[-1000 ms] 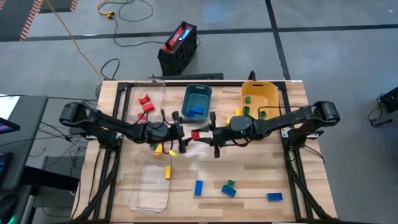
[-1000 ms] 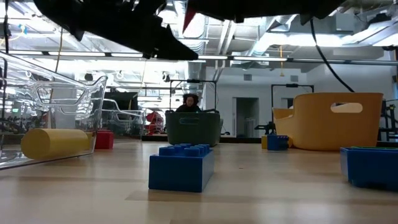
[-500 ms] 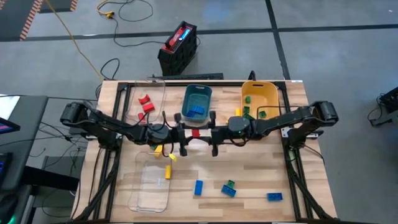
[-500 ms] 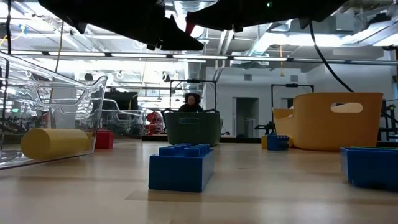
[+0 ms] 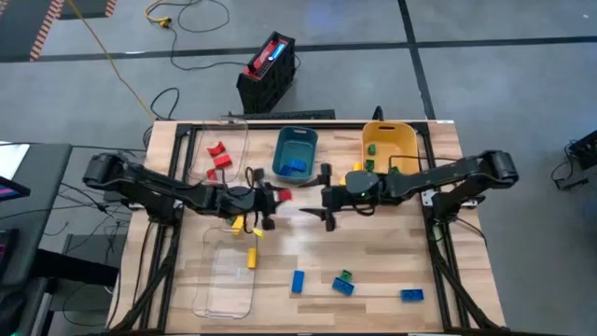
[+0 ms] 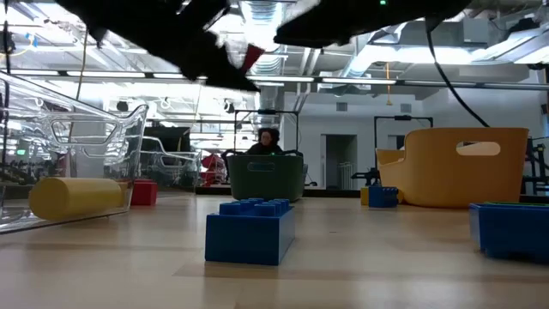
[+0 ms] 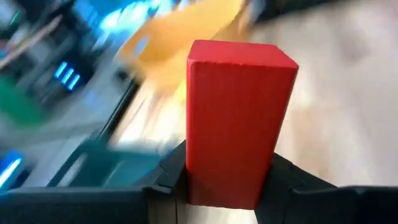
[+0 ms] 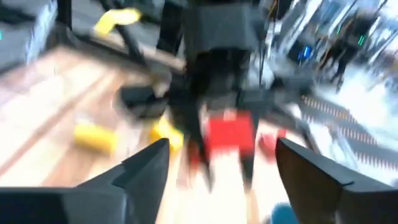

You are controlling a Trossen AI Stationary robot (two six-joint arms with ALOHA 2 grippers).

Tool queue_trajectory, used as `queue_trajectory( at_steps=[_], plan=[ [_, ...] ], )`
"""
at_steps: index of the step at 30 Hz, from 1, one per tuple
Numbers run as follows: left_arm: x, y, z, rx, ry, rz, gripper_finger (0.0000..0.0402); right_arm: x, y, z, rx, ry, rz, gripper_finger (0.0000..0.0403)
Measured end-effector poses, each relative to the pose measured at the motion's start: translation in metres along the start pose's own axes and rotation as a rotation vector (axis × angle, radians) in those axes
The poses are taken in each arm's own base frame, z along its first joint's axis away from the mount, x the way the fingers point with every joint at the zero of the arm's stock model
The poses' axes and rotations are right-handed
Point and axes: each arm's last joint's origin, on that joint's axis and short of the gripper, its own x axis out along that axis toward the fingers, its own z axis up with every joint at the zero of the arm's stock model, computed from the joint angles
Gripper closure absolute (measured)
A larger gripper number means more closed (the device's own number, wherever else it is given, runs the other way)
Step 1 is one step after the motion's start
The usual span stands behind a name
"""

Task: Sort blocks
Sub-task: Put the red block into the top transparent bin

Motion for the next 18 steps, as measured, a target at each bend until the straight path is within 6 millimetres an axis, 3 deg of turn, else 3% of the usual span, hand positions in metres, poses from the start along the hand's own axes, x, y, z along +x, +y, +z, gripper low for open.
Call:
queue_trajectory(
  at_steps=[5, 10, 14, 18],
  plan=[
    [-0.049, 0.047, -0.006, -0.149, 0.191, 0.185, 0.0289, -0.026, -0.007, -0.009, 0.205, 0.225, -0.001, 0.0086],
    [-0.089, 0.102, -0.027, -0.378, 0.317, 0.443, 0.0289, -0.024, -0.003, -0.024, 0.358, 0.34, -0.011, 0.0092],
    [-0.097, 0.132, -0.048, -0.495, 0.448, 0.522, 0.0289, -0.01, 0.007, -0.039, 0.353, 0.348, -0.001, 0.0093],
    [-0.086, 0.153, -0.068, -0.585, 0.582, 0.484, 0.0289, 0.001, 0.01, -0.046, 0.338, 0.343, -0.001, 0.0094]
  ],
)
